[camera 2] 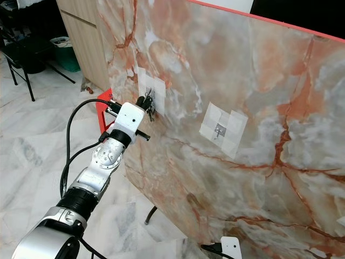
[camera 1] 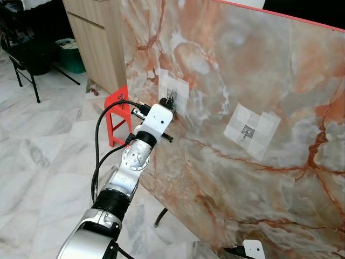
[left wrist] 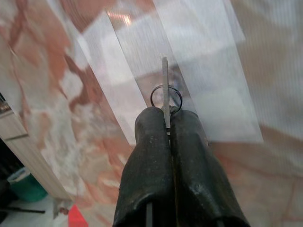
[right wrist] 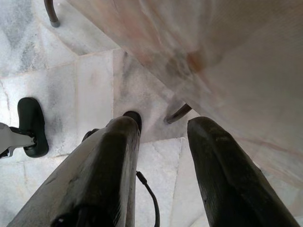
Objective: Hang keys on a hook
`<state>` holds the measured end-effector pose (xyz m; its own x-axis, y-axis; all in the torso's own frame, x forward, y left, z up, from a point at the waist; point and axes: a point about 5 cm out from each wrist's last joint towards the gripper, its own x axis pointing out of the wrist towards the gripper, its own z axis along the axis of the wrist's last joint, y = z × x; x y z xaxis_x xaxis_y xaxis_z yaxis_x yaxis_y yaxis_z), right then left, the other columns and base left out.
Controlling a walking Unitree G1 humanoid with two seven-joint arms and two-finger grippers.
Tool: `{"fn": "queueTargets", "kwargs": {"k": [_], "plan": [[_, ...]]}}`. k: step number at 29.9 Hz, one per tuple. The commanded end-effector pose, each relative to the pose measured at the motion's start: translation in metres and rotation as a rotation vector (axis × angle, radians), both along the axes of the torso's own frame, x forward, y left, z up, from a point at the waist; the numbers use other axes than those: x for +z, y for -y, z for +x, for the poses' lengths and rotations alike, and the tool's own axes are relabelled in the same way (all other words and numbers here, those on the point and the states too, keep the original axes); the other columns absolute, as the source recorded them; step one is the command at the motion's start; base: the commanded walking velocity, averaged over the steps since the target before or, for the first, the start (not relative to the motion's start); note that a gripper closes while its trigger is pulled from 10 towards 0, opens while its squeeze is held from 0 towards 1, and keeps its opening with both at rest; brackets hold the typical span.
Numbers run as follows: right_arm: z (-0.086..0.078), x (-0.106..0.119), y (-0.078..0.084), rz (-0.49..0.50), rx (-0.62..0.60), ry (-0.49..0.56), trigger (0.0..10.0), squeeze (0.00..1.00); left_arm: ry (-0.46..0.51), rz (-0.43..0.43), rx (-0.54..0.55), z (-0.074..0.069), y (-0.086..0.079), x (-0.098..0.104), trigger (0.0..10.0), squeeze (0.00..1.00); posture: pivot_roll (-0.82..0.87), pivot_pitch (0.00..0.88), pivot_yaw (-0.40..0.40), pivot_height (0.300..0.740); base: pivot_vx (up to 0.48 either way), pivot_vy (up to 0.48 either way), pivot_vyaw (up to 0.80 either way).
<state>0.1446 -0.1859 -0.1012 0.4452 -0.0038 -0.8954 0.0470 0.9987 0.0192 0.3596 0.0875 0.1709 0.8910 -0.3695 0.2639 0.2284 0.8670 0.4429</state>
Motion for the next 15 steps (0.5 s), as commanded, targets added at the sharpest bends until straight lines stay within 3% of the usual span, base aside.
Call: {"fn": "queueTargets", "kwargs": {"k": [1, 15], "plan": [[-0.001, -0.0001, 0.0025, -0.006, 0.0, -0.005, 10.0, 0.0, 0.011, -0.006, -0.044, 0.0, 0.0069, 0.0049, 10.0, 0.0, -0.08, 0.018, -0.068, 0.74, 0.0, 0.0, 0.0], [-0.0007, 0.0, 0.0027, -0.006, 0.001, -0.005, 10.0, 0.0, -0.003, -0.002, -0.066, -0.0034, 0.0067, 0.0019, 10.0, 0.0, -0.07, 0.023, -0.071, 0.74, 0.0, 0.0, 0.0]]}}
